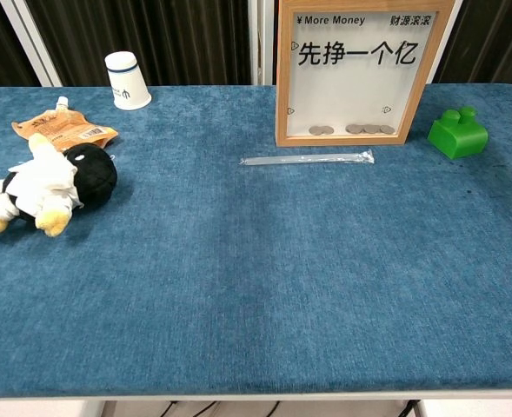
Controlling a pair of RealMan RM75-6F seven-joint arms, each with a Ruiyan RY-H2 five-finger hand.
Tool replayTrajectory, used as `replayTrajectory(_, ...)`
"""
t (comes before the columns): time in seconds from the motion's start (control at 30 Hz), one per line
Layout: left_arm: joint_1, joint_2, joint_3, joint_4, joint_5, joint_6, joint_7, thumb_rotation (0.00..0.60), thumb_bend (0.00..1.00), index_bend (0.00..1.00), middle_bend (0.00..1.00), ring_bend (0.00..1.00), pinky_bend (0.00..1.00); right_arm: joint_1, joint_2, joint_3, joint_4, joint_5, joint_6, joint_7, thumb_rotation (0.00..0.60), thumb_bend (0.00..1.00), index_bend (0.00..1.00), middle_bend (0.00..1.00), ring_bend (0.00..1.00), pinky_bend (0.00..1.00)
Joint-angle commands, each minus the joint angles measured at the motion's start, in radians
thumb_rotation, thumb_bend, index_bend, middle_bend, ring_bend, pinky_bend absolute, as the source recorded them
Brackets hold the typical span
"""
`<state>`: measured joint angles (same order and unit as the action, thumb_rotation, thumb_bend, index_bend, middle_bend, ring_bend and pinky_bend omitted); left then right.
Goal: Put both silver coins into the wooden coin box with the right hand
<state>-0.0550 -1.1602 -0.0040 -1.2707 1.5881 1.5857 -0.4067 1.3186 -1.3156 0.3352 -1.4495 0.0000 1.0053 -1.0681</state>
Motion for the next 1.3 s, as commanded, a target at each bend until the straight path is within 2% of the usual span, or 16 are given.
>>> replayTrajectory(0.03, 0.000, 0.000, 0.000, 0.000, 0.000, 0.000, 0.000, 0.600, 0.09, 0.06, 0.01, 0.00, 0.00, 0.001, -0.001, -0.002, 0.003, 0.000, -0.002, 0.002, 0.600, 0.33, 0.84, 0.10, 0.00, 0.00)
replayTrajectory(0.2, 0.000, 0.001, -0.001, -0.002, -0.001, -0.001, 0.002, 0.600, 0.09, 0.06, 0.01, 0.00, 0.00, 0.002, -0.001, -0.005, 0.004, -0.002, -0.010, 0.007, 0.600, 0.33, 0.81, 0.09, 0.00, 0.00)
replayTrajectory(0.27, -0.001, 0.002, -0.001, -0.003, 0.000, -0.002, 0.003, 0.600, 0.09, 0.06, 0.01, 0.00, 0.00, 0.002, 0.002, -0.007, 0.002, 0.000, -0.013, 0.007, 0.600, 0.33, 0.71, 0.09, 0.00, 0.00)
replayTrajectory(0.3, -0.002, 0.002, -0.001, -0.003, 0.000, -0.003, 0.003, 0.600, 0.09, 0.06, 0.01, 0.00, 0.00, 0.002, 0.004, -0.008, 0.000, 0.001, -0.015, 0.008, 0.600, 0.33, 0.63, 0.08, 0.00, 0.00)
replayTrajectory(0.33, -0.002, 0.002, -0.001, -0.004, 0.000, -0.004, 0.004, 0.600, 0.09, 0.06, 0.01, 0.00, 0.00, 0.001, 0.006, -0.007, -0.001, 0.002, -0.017, 0.011, 0.600, 0.33, 0.49, 0.07, 0.00, 0.00)
replayTrajectory(0.37, -0.003, 0.002, -0.001, -0.004, -0.001, -0.004, 0.005, 0.600, 0.09, 0.06, 0.01, 0.00, 0.00, 0.001, 0.008, -0.007, -0.002, 0.003, -0.019, 0.013, 0.600, 0.33, 0.42, 0.06, 0.00, 0.00)
replayTrajectory(0.43, -0.003, 0.004, -0.001, -0.006, 0.000, -0.004, 0.006, 0.600, 0.09, 0.06, 0.01, 0.00, 0.00, -0.001, 0.014, -0.006, -0.005, 0.003, -0.024, 0.019, 0.600, 0.32, 0.17, 0.03, 0.00, 0.00)
replayTrajectory(0.5, -0.003, 0.005, -0.002, -0.008, 0.000, -0.004, 0.007, 0.600, 0.09, 0.06, 0.01, 0.00, 0.00, -0.004, 0.019, -0.005, -0.010, -0.002, -0.029, 0.030, 0.600, 0.32, 0.03, 0.01, 0.00, 0.00)
replayTrajectory(0.57, -0.003, 0.005, -0.002, -0.009, 0.000, -0.004, 0.009, 0.600, 0.09, 0.06, 0.01, 0.00, 0.00, -0.007, 0.023, -0.004, -0.013, -0.013, -0.032, 0.041, 0.600, 0.32, 0.00, 0.00, 0.00, 0.00)
replayTrajectory(0.8, -0.004, 0.007, -0.002, -0.016, 0.001, -0.003, 0.015, 0.600, 0.09, 0.06, 0.01, 0.00, 0.00, -0.038, 0.062, 0.008, -0.065, -0.082, -0.043, 0.120, 0.600, 0.31, 0.00, 0.00, 0.00, 0.00)
replayTrajectory(0.9, -0.003, 0.009, -0.004, -0.019, 0.000, -0.001, 0.018, 0.600, 0.09, 0.06, 0.01, 0.00, 0.00, -0.085, 0.116, 0.013, -0.149, -0.197, -0.014, 0.193, 0.600, 0.30, 0.00, 0.00, 0.00, 0.00)
replayTrajectory(1.0, -0.001, 0.009, -0.005, -0.020, -0.004, 0.000, 0.018, 0.600, 0.09, 0.06, 0.01, 0.00, 0.00, -0.184, 0.204, -0.018, -0.304, -0.402, 0.082, 0.272, 0.600, 0.30, 0.00, 0.00, 0.00, 0.00)
replayTrajectory(1.1, -0.001, 0.009, -0.005, -0.020, -0.006, -0.002, 0.023, 0.600, 0.09, 0.06, 0.01, 0.00, 0.00, -0.341, 0.285, -0.117, -0.464, -0.697, 0.267, 0.340, 0.600, 0.29, 0.00, 0.00, 0.00, 0.00)
replayTrajectory(1.17, -0.001, 0.009, -0.007, -0.025, -0.007, 0.000, 0.034, 0.600, 0.09, 0.06, 0.01, 0.00, 0.00, -0.497, 0.308, -0.230, -0.535, -0.942, 0.431, 0.418, 0.600, 0.27, 0.00, 0.00, 0.00, 0.00)
replayTrajectory(1.23, -0.002, 0.011, -0.008, -0.033, -0.006, 0.001, 0.049, 0.600, 0.09, 0.06, 0.01, 0.00, 0.00, -0.615, 0.297, -0.318, -0.535, -1.100, 0.539, 0.491, 0.600, 0.23, 0.00, 0.00, 0.00, 0.00)
replayTrajectory(1.3, -0.003, 0.014, -0.010, -0.045, -0.004, 0.003, 0.069, 0.600, 0.09, 0.06, 0.01, 0.00, 0.00, -0.743, 0.261, -0.407, -0.479, -1.244, 0.651, 0.572, 0.600, 0.21, 0.00, 0.00, 0.00, 0.00)
